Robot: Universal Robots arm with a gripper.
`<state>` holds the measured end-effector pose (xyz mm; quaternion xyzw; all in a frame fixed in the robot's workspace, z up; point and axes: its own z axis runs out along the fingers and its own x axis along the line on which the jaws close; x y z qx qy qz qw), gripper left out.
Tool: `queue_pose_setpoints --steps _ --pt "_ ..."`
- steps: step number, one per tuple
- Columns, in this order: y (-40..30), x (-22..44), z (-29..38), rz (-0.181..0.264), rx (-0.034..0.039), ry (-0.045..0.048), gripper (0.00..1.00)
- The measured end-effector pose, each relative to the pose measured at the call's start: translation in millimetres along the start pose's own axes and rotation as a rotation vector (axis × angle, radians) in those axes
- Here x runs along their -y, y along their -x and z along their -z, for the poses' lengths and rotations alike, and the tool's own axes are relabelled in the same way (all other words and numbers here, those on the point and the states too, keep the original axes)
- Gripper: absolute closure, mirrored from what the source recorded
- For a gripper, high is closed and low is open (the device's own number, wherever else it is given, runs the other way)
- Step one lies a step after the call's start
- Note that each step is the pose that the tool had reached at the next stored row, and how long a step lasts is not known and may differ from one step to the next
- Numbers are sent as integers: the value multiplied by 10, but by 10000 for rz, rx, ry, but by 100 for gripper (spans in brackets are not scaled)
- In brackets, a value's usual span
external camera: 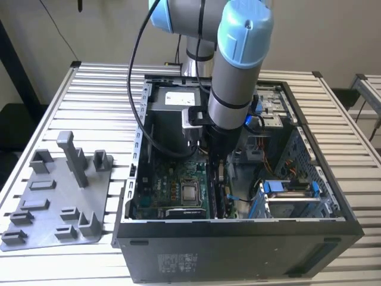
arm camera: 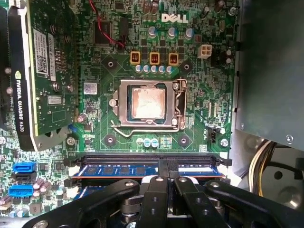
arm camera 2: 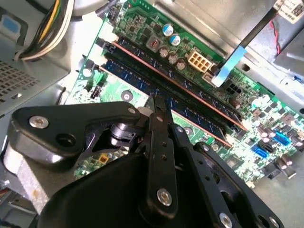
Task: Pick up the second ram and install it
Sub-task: 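Press down the second ram until it locks into place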
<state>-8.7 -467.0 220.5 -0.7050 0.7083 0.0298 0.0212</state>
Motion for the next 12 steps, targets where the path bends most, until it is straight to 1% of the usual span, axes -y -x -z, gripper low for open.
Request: queue_pose_setpoints --steps 1,3,9,10,12 --pt "6 0 33 0 36 -8 89" --pt "7 -2 134 0 8 -1 89" --pt "26 -6 402 0 9 -1 89" --pt "28 -6 425 1 7 1 89" --pt "28 -6 424 1 9 1 89"
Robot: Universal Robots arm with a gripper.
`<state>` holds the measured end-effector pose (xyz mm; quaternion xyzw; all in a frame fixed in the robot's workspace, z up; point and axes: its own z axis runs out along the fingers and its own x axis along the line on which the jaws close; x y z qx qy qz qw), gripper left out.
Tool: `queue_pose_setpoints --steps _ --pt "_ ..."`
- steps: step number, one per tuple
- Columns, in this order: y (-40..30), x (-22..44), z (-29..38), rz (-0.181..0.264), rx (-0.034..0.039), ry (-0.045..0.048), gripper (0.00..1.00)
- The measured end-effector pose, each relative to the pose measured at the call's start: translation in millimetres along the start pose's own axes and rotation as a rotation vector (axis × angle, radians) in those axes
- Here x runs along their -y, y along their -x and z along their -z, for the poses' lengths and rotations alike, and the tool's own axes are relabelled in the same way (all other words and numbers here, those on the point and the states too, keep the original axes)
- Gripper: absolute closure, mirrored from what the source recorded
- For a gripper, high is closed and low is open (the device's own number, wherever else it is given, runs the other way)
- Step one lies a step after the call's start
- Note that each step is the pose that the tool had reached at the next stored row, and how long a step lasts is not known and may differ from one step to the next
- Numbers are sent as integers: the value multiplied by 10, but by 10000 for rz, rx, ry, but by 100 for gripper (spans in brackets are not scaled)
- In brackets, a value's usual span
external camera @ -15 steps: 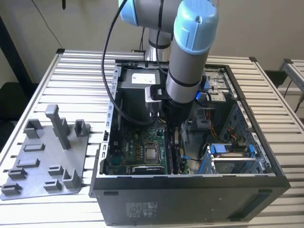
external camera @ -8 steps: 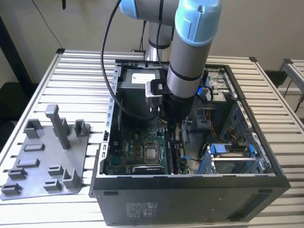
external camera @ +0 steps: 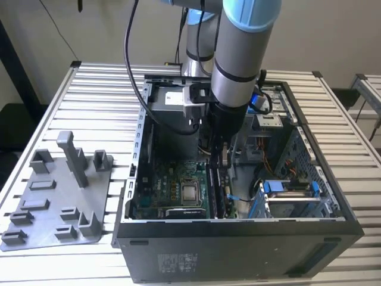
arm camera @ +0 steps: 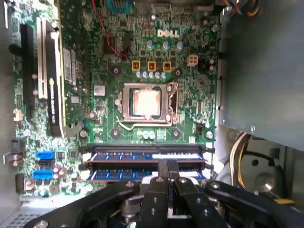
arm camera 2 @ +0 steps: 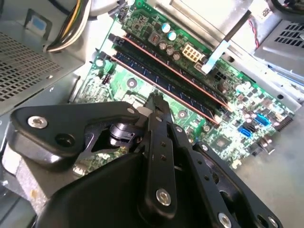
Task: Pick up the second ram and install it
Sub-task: 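Press down the second ram until it locks into place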
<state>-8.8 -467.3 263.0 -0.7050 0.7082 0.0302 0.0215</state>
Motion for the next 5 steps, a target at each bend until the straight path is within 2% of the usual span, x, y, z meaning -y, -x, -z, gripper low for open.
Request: queue_pose_setpoints --steps 5 --pt "0 0 0 -1 -1 2 89"
